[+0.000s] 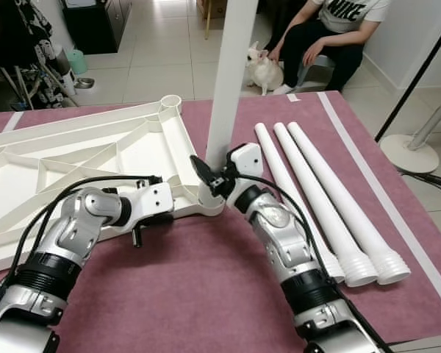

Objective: Building children table

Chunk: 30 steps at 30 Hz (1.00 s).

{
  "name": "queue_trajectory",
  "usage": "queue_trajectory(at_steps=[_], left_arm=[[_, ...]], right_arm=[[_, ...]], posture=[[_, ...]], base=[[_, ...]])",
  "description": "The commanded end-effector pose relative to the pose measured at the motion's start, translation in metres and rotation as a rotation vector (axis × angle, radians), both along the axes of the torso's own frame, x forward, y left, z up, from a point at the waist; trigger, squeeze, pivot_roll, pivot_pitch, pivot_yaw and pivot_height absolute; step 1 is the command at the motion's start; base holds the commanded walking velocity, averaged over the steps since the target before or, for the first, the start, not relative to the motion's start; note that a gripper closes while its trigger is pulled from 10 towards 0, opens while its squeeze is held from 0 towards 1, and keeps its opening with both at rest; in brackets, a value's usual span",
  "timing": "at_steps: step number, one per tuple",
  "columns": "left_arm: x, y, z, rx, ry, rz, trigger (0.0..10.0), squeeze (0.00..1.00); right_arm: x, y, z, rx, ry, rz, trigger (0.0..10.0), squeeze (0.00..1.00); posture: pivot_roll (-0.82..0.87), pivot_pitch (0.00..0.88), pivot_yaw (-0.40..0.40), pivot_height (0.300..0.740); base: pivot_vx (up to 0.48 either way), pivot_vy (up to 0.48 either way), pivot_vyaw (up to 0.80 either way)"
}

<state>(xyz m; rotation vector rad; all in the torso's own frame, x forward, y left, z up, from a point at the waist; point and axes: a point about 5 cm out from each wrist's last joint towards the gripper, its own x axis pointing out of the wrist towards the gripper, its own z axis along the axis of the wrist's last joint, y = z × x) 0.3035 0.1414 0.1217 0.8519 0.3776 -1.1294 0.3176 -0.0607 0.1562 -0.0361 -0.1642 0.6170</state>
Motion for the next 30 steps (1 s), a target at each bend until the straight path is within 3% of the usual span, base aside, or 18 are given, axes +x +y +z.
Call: queue_trajectory(at_steps=[1,8,13,14,17,30], left_arm=[[0.003,-0.002,-0.004,-0.006,-0.104,0.074,10.0,0.0],[0.003,-0.002,-0.004,-0.007,-0.104,0.078,10.0,0.0],[0.003,-0.001,-0.004,-0.006,-0.103,0.085,10.0,0.0],[0.003,-0.001,-0.004,-0.006,-0.102,0.087,10.0,0.0],[0.003,-0.001,-0.004,-0.006,-0.102,0.087,10.0,0.0],[0.005,-0.002,-0.004,-0.005,-0.1,0.078,10.0,0.0]], right_arm=[[0.002,-0.008,-0.022,-0.047,0.106,-0.046,10.0,0.0],[0.004,-0.006,-0.017,-0.076,0.063,-0.027,10.0,0.0],[-0.008,-0.003,-0.026,-0.119,0.04,0.015,10.0,0.0],[-0.017,-0.003,-0.034,-0.126,0.034,0.029,10.0,0.0],[-0.017,-0.003,-0.034,-0.126,0.034,0.029,10.0,0.0],[-0.016,-0.021,-0.045,-0.033,0.102,-0.08,10.0,0.0]], posture=[[0.07,0.0,0.088,0.74],[0.08,0.0,0.085,0.74],[0.08,0.0,0.083,0.74],[0.08,0.0,0.085,0.74],[0.08,0.0,0.085,0.74],[0.07,0.0,0.105,0.74]], base=[[0.0,0.0,0.0],[0.0,0.0,0.0],[0.0,0.0,0.0],[0.0,0.0,0.0],[0.0,0.0,0.0],[0.0,0.0,0.0]])
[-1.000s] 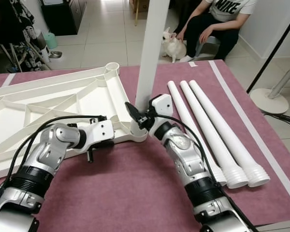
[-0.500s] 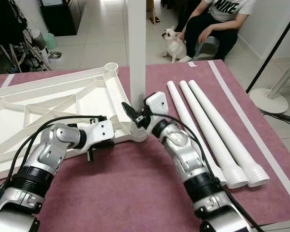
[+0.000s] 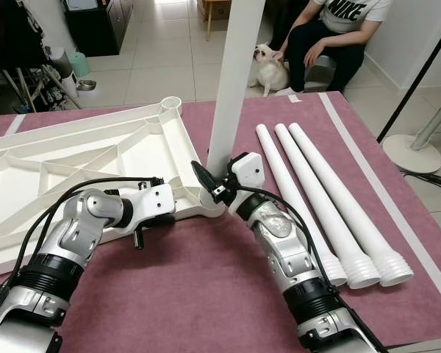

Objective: Building children table

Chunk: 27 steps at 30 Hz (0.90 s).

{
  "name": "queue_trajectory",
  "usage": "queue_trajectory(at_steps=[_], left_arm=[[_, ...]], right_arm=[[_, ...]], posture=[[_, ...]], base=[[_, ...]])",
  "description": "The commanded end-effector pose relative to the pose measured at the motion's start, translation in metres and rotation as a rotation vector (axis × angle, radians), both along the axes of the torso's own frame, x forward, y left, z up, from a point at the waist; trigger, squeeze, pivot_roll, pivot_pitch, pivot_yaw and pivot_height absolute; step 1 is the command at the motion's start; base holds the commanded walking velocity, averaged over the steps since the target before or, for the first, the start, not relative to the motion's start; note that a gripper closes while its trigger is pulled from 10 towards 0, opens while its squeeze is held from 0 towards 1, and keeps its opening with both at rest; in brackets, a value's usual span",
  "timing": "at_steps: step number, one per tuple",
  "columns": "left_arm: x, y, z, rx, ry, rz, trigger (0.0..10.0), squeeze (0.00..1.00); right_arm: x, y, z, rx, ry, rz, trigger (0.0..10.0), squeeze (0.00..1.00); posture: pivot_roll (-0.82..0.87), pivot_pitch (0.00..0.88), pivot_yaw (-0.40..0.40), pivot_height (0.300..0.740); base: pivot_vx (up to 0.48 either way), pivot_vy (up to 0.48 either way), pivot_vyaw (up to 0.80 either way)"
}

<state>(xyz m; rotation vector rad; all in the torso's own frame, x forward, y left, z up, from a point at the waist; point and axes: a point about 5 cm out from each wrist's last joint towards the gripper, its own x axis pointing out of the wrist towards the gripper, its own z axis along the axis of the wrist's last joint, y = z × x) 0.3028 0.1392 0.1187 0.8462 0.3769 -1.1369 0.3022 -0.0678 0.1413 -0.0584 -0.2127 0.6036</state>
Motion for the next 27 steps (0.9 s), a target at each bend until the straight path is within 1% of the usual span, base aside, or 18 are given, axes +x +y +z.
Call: queue_trajectory(at_steps=[1,4,7,9,10,11,13,17,19,23,27], left_arm=[[0.005,0.0,-0.001,0.0,-0.105,0.084,10.0,0.0],[0.006,0.0,-0.001,0.002,-0.105,0.081,10.0,0.0],[0.006,0.0,-0.001,0.002,-0.105,0.081,10.0,0.0],[0.005,-0.001,-0.002,0.002,-0.104,0.08,10.0,0.0],[0.005,-0.001,-0.002,0.002,-0.104,0.08,10.0,0.0],[0.005,-0.001,-0.002,0.002,-0.103,0.08,10.0,0.0],[0.005,-0.001,-0.003,0.0,-0.102,0.081,10.0,0.0],[0.005,-0.001,-0.003,-0.001,-0.102,0.083,10.0,0.0],[0.004,-0.001,-0.003,-0.001,-0.101,0.084,10.0,0.0],[0.004,0.0,-0.004,-0.001,-0.101,0.086,10.0,0.0],[0.004,0.0,-0.004,-0.001,-0.101,0.087,10.0,0.0]], right_arm=[[-0.001,-0.013,-0.03,-0.025,0.154,-0.068,10.0,0.0],[0.007,-0.014,-0.027,-0.018,0.17,-0.097,10.0,0.0],[0.007,-0.014,-0.027,-0.018,0.17,-0.097,10.0,0.0],[0.013,-0.014,-0.022,-0.049,0.164,-0.11,10.0,0.0],[0.013,-0.014,-0.022,-0.049,0.164,-0.11,10.0,0.0],[0.016,-0.013,-0.02,-0.077,0.162,-0.111,10.0,0.0],[0.019,-0.011,-0.016,-0.093,0.16,-0.109,10.0,0.0],[0.02,-0.011,-0.017,-0.097,0.173,-0.11,10.0,0.0],[0.02,-0.01,-0.017,-0.106,0.162,-0.109,10.0,0.0],[0.016,-0.008,-0.014,-0.091,0.121,-0.107,10.0,0.0],[0.014,-0.009,-0.015,-0.082,0.114,-0.121,10.0,0.0]], posture=[[0.07,0.0,0.105,0.74],[0.07,0.0,0.108,0.74],[0.07,0.0,0.108,0.74],[0.07,0.0,0.108,0.74],[0.07,0.0,0.108,0.74],[0.07,0.0,0.105,0.74],[0.07,0.0,0.102,0.74],[0.07,0.0,0.101,0.74],[0.07,0.0,0.101,0.74],[0.07,0.0,0.1,0.74],[0.07,0.0,0.1,0.74]], base=[[0.0,0.0,0.0],[0.0,0.0,0.0],[0.0,0.0,0.0],[0.0,0.0,0.0],[0.0,0.0,0.0],[0.0,0.0,0.0],[0.0,0.0,0.0],[0.0,0.0,0.0],[0.0,0.0,0.0],[0.0,0.0,0.0],[0.0,0.0,0.0]])
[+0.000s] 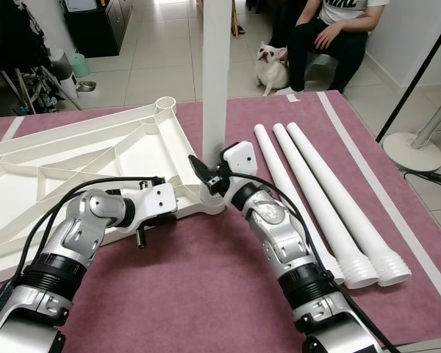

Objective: Building children table

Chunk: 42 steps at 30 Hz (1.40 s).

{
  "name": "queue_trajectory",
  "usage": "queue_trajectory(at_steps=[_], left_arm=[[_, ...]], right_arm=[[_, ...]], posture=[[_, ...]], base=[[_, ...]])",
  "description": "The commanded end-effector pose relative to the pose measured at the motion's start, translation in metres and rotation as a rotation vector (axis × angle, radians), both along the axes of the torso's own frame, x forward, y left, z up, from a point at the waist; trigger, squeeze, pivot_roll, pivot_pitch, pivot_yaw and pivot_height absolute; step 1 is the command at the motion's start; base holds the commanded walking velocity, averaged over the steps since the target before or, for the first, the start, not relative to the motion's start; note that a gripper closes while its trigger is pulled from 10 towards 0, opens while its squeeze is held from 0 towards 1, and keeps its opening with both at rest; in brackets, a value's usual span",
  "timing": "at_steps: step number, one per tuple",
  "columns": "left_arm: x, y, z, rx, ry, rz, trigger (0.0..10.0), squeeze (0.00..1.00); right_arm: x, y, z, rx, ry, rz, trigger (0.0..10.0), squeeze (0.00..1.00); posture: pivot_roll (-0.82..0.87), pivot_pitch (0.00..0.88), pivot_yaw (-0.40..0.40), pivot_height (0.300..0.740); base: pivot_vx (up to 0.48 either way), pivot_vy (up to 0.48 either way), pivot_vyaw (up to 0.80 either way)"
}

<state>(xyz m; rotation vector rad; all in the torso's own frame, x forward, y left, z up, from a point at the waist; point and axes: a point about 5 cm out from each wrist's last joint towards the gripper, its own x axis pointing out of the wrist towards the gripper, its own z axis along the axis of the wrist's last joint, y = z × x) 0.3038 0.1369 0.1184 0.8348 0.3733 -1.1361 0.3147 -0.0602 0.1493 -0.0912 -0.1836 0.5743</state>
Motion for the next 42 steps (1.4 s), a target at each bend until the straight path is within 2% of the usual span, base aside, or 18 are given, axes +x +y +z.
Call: queue_trajectory(at_steps=[1,3,8,19,22,27,32,33,34,35,38,39,42], left_arm=[[0.003,0.002,-0.003,0.01,-0.103,0.084,10.0,0.0],[0.005,0.0,-0.001,-0.008,-0.102,0.092,10.0,0.0],[0.007,-0.002,0.002,-0.023,-0.102,0.096,10.0,0.0],[0.007,0.0,0.001,-0.015,-0.101,0.095,10.0,0.0],[0.007,0.0,0.001,-0.013,-0.101,0.097,10.0,0.0],[0.008,0.0,0.0,-0.013,-0.102,0.101,10.0,0.0],[0.008,0.0,0.0,-0.013,-0.104,0.103,10.0,0.0],[0.008,0.0,0.0,-0.012,-0.104,0.104,10.0,0.0],[0.008,0.0,0.0,-0.012,-0.104,0.104,10.0,0.0],[0.008,0.001,0.0,-0.011,-0.104,0.104,10.0,0.0],[0.008,0.001,0.0,-0.011,-0.104,0.104,10.0,0.0],[0.008,0.001,0.0,-0.011,-0.104,0.104,10.0,0.0],[0.008,0.001,0.0,-0.01,-0.103,0.104,10.0,0.0]], right_arm=[[0.002,-0.017,-0.023,-0.045,0.096,-0.089,10.0,0.0],[-0.002,-0.021,-0.028,-0.046,0.078,-0.169,10.0,0.0],[-0.004,-0.025,-0.038,-0.067,0.097,-0.261,10.0,0.0],[0.002,-0.036,-0.049,-0.129,0.146,-0.544,10.0,0.0],[0.002,-0.032,-0.049,-0.136,0.137,-0.569,10.0,0.0],[0.002,-0.025,-0.049,-0.076,0.157,-0.617,10.0,0.0],[0.003,-0.024,-0.047,-0.068,0.143,-0.619,10.0,0.0],[0.003,-0.022,-0.045,-0.054,0.138,-0.607,10.0,0.24],[0.003,-0.022,-0.045,-0.054,0.138,-0.607,10.0,0.24],[0.003,-0.02,-0.044,-0.052,0.128,-0.592,10.0,0.48],[0.003,-0.02,-0.044,-0.052,0.128,-0.592,10.0,0.48],[0.002,-0.019,-0.043,-0.048,0.12,-0.57,10.0,1.0],[0.002,-0.017,-0.042,-0.042,0.107,-0.542,10.0,1.0]], posture=[[0.07,0.0,0.1,0.74],[0.07,0.0,0.102,0.74],[0.07,0.0,0.105,0.74],[0.07,0.0,0.104,0.74],[0.07,0.0,0.103,0.74],[0.06,0.0,0.1,0.74],[0.06,0.0,0.1,0.74],[0.06,0.0,0.1,0.74],[0.06,0.0,0.1,0.74],[0.06,0.0,0.1,0.74],[0.06,0.0,0.1,0.74],[0.06,0.0,0.1,0.74],[0.06,0.0,0.098,0.74]], base=[[0.0,0.0,0.0],[0.0,0.0,0.0],[0.0,0.0,0.0],[0.0,0.0,0.0],[0.0,0.0,0.0],[0.0,0.0,0.0],[0.0,0.0,0.0],[0.0,0.0,0.0],[0.0,0.0,0.0],[0.0,0.0,0.0],[0.0,0.0,0.0],[0.0,0.0,0.0],[0.0,0.0,0.0]])
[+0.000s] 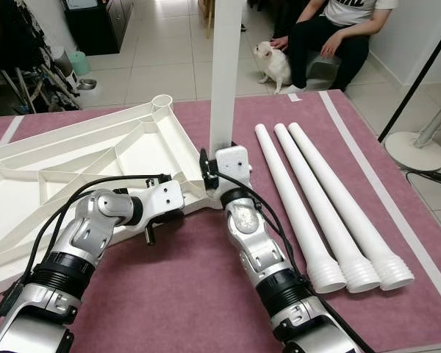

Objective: Building children table

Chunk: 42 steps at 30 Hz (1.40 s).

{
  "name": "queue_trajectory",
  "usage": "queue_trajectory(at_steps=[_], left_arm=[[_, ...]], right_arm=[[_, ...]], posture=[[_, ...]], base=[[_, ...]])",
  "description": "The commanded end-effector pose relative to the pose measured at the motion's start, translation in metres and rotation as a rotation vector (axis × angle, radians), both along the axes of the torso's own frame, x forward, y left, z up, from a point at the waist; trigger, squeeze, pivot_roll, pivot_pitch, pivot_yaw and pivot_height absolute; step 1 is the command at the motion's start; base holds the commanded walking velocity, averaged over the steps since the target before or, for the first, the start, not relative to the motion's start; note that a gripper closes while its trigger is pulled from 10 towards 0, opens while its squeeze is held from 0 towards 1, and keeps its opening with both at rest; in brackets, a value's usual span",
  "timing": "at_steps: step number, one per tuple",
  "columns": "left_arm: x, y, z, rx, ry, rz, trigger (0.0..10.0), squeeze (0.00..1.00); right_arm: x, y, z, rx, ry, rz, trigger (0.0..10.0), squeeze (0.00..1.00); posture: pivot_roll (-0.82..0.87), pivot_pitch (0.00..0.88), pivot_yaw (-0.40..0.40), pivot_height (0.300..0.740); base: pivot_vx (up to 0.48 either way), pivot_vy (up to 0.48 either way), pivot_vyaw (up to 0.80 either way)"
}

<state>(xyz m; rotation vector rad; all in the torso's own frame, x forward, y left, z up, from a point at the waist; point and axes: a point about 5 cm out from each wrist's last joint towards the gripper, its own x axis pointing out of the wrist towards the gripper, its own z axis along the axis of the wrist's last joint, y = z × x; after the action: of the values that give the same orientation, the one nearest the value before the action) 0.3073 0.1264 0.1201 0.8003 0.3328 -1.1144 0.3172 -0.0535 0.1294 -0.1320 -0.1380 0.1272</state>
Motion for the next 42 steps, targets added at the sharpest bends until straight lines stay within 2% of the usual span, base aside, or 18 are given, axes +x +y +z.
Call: queue_trajectory(at_steps=[1,2,7,11,14,16,24,27,30,34,38,42], left_arm=[[0.004,0.011,-0.002,0.037,-0.078,0.089,10.0,0.0],[0.004,0.011,-0.002,0.037,-0.079,0.089,10.0,0.0],[0.005,0.011,-0.003,0.037,-0.079,0.089,10.0,0.0],[0.004,0.011,-0.003,0.038,-0.078,0.089,10.0,0.0],[0.004,0.011,-0.003,0.038,-0.078,0.089,10.0,0.0],[0.004,0.011,-0.003,0.037,-0.078,0.089,10.0,0.0],[0.004,0.01,-0.003,0.035,-0.079,0.087,10.0,0.0],[0.005,0.01,-0.002,0.035,-0.078,0.084,10.0,0.0],[0.005,0.01,-0.002,0.035,-0.078,0.083,10.0,0.0],[0.005,0.01,-0.002,0.036,-0.078,0.082,10.0,0.0],[0.005,0.01,-0.002,0.037,-0.078,0.081,10.0,0.0],[0.004,0.011,-0.002,0.038,-0.077,0.082,10.0,0.0]], right_arm=[[-0.001,-0.023,-0.022,-0.013,0.094,-0.093,10.0,1.0],[-0.001,-0.022,-0.02,-0.009,0.081,-0.061,10.0,0.0],[0.0,-0.021,-0.011,-0.004,0.034,0.017,10.0,0.0],[0.0,-0.024,-0.002,0.002,-0.009,0.136,10.0,0.0],[0.0,-0.025,0.0,-0.005,-0.019,0.15,10.0,0.0],[-0.002,-0.03,0.002,0.001,-0.015,0.227,10.0,0.0],[-0.002,-0.035,0.004,-0.006,-0.012,0.284,10.0,0.0],[0.0,-0.047,0.01,-0.016,-0.006,0.378,10.0,0.0],[0.002,-0.052,0.014,-0.032,-0.011,0.417,10.0,0.0],[0.004,-0.052,0.017,-0.04,-0.01,0.453,10.0,0.0],[0.006,-0.053,0.025,-0.074,0.005,0.604,10.0,0.0],[0.006,-0.053,0.028,-0.086,0.013,0.662,10.0,0.0]], posture=[[0.06,0.0,0.098,0.74],[0.06,0.0,0.098,0.74],[0.06,0.0,0.099,0.74],[0.06,0.0,0.099,0.74],[0.06,0.0,0.099,0.74],[0.06,0.0,0.101,0.74],[0.06,0.0,0.103,0.74],[0.06,0.0,0.109,0.74],[0.06,0.0,0.11,0.74],[0.06,0.0,0.111,0.74],[0.07,0.0,0.112,0.74],[0.07,0.0,0.112,0.74]], base=[[0.0,0.0,0.0],[0.0,0.0,0.0],[0.0,0.0,0.0],[0.0,0.0,0.0],[0.0,0.0,0.0],[0.0,0.0,0.0],[0.0,0.0,0.0],[0.0,0.0,0.0],[0.0,0.0,0.0],[0.0,0.0,0.0],[0.0,0.0,0.0],[0.0,0.0,0.0]])
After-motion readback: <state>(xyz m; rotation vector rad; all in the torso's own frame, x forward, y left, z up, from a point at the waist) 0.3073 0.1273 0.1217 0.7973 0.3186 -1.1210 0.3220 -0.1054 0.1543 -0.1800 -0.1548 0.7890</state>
